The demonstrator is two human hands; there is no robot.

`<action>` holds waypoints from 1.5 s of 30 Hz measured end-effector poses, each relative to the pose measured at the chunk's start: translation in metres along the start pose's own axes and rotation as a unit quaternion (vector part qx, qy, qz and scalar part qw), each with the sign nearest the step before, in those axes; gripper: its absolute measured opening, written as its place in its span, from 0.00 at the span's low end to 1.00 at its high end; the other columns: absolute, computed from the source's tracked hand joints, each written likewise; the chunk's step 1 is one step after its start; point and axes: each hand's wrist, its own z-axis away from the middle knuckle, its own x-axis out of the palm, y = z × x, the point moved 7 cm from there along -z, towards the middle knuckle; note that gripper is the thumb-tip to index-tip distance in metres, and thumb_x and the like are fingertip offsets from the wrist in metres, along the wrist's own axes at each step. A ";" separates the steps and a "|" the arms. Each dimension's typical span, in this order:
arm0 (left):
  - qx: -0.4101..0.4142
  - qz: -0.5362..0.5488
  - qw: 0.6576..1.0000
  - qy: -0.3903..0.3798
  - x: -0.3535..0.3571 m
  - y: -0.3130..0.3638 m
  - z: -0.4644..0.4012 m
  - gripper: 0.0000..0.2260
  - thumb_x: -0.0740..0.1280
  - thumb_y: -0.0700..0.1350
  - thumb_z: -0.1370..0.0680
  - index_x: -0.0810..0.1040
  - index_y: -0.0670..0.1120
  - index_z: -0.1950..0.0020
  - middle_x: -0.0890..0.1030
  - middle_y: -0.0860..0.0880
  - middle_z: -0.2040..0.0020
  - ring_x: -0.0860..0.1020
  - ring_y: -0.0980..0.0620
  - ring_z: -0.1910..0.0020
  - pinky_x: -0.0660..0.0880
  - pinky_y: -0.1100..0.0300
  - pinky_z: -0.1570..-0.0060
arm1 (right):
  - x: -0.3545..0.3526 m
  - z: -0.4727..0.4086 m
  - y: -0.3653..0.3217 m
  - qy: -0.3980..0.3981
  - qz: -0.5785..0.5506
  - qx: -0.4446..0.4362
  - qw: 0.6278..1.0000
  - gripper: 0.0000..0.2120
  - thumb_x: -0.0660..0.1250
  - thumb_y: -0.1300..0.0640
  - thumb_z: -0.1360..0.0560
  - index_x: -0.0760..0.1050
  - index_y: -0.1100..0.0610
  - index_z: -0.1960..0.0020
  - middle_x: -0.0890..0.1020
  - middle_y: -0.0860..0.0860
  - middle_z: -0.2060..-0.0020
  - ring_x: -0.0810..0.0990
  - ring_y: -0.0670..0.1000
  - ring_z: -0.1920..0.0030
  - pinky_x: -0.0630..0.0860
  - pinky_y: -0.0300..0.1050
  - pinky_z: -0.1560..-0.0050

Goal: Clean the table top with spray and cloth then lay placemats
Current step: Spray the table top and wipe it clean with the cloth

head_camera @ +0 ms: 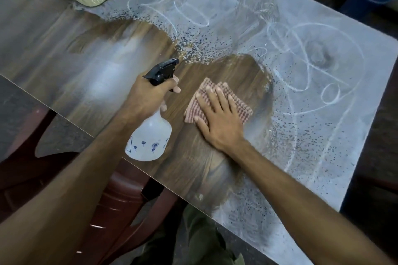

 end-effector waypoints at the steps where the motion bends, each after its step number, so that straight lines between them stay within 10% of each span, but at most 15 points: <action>1: 0.002 0.000 1.000 0.003 -0.001 0.001 0.001 0.05 0.68 0.45 0.21 0.80 0.51 0.47 0.86 0.48 0.55 0.71 0.50 0.80 0.72 0.56 0.64 | 0.001 0.016 0.006 -0.009 0.004 0.000 1.000 0.30 0.48 0.37 0.18 0.54 0.47 0.20 0.54 0.52 0.20 0.48 0.55 0.20 0.44 0.57 0.22; 10: 0.007 0.005 1.000 0.010 -0.002 -0.002 0.012 0.06 0.67 0.45 0.20 0.78 0.57 0.49 0.86 0.48 0.55 0.72 0.51 0.79 0.72 0.59 0.66 | -0.044 -0.066 0.123 0.021 -0.004 0.174 0.984 0.33 0.43 0.35 0.19 0.48 0.50 0.19 0.48 0.56 0.19 0.44 0.59 0.20 0.42 0.63 0.22; 19: -0.023 0.018 0.999 0.012 0.009 -0.006 0.024 0.05 0.68 0.43 0.21 0.81 0.45 0.46 0.86 0.47 0.55 0.71 0.51 0.80 0.71 0.57 0.66 | -0.002 0.010 0.002 -0.023 -0.003 -0.018 1.000 0.31 0.44 0.36 0.18 0.50 0.47 0.19 0.51 0.53 0.19 0.45 0.56 0.20 0.43 0.58 0.22; 29: -0.011 0.014 1.000 -0.011 0.021 -0.008 0.041 0.04 0.68 0.44 0.21 0.81 0.47 0.50 0.86 0.48 0.55 0.71 0.50 0.80 0.72 0.57 0.65 | -0.027 0.009 0.114 0.007 -0.002 0.187 0.982 0.33 0.40 0.35 0.20 0.46 0.48 0.19 0.47 0.54 0.19 0.43 0.57 0.20 0.39 0.59 0.22; 38: -0.007 0.008 0.999 -0.031 0.036 -0.016 0.075 0.04 0.68 0.45 0.21 0.81 0.47 0.49 0.86 0.50 0.56 0.71 0.50 0.79 0.71 0.60 0.68 | 0.014 0.105 0.000 -0.012 0.002 0.044 0.999 0.30 0.47 0.37 0.18 0.51 0.46 0.19 0.53 0.52 0.19 0.47 0.55 0.20 0.43 0.57 0.21; 45: -0.013 0.005 0.999 -0.042 0.026 -0.032 0.114 0.06 0.67 0.44 0.21 0.81 0.43 0.48 0.86 0.48 0.55 0.70 0.51 0.80 0.70 0.60 0.69 | -0.011 0.129 0.097 0.011 0.000 0.216 0.976 0.33 0.40 0.35 0.20 0.47 0.47 0.19 0.47 0.53 0.19 0.43 0.56 0.20 0.40 0.59 0.22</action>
